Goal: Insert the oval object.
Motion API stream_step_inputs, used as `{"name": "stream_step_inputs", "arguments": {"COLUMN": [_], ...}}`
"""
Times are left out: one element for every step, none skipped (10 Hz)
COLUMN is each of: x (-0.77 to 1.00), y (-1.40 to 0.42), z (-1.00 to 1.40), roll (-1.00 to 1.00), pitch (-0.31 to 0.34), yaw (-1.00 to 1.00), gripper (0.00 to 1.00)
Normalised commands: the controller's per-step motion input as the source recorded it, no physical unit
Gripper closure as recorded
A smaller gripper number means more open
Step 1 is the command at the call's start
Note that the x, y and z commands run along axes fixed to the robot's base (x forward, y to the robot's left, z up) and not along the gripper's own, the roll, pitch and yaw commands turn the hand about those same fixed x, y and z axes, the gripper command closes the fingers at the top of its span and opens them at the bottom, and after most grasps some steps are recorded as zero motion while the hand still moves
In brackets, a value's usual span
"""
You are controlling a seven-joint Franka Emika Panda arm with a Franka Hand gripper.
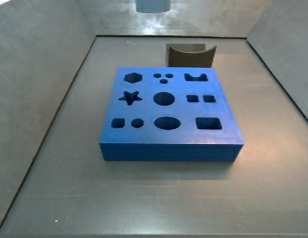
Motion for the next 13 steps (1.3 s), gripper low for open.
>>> {"name": "stream_step_inputs", "arguments": {"x": [0.00,0.26,0.24,0.24,0.26,0.31,0.35,0.36,0.27,0.08,0.00,0.00,0.00], "y": [-0.15,-0.32,-0.38,-0.39,-0.35,-0.31,-0.27,-0.21,-0.14,-0.09,-0.01,0.00,0.00], "z": [-0.82,-1.00,-1.00,-1.00,-1.00,-1.00,-0.99,-0.88,-0.87,-0.89,-0.80,-0.45,-0.47], "roll": [0.09,0.10,0.07,0.07,0.09,0.12,0.16,0.23,0.25,0.25,0.28,0.21,0.20], "pitch": [-0.203,-0.059,-0.039,-0.034,-0.034,-0.036,-0.016,0.000,0.000,0.000,-0.006,0.104,0.053], "yaw": [0.00,0.00,0.00,0.00,0.00,0.00,0.00,-0.01,-0.03,0.00,-0.04,-0.09,-0.04], "gripper": [1.00,1.00,1.00,1.00,1.00,1.00,1.00,1.00,1.00,1.00,1.00,1.00,1.00]}}
